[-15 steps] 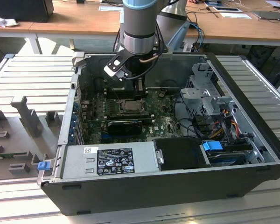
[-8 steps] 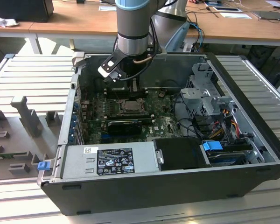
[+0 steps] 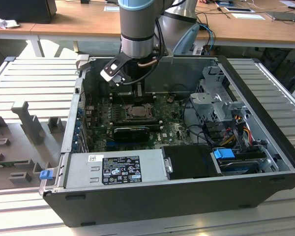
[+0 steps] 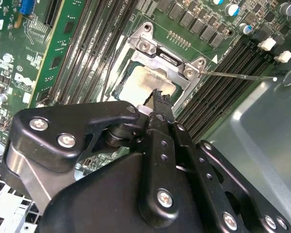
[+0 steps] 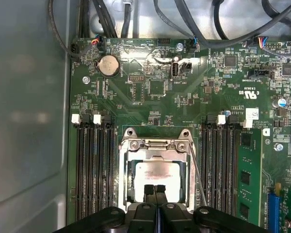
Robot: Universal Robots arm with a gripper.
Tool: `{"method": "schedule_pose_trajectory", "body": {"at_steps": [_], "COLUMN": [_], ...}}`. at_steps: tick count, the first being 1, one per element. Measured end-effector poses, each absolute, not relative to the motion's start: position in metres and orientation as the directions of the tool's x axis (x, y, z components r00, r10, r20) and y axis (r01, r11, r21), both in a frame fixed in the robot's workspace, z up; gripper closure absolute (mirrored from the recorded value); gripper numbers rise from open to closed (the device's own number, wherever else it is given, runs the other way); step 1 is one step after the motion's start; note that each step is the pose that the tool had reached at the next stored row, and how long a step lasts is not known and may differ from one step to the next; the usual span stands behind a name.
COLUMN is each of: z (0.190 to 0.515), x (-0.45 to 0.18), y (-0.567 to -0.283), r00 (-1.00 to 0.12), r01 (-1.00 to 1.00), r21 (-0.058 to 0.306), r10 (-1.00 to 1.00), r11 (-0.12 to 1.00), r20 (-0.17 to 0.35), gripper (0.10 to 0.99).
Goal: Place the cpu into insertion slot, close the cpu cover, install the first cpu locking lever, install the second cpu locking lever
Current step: 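Install the first cpu locking lever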
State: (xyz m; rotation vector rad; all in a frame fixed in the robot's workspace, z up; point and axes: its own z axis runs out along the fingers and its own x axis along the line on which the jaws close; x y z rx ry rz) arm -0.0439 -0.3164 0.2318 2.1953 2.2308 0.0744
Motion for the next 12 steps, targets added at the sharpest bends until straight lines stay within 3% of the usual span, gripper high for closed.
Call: {"method": "schedule_pose_trajectory", "body": {"at_steps": [12], "z": [0.2381], "x": [-0.0439], "y": [-0.3164], "r00": [-0.017], "r01": [0.999], "r21": [0.042], "r10": [1.000], "r11": [0.016], "r20": [0.026], "gripper": [0.980]}}
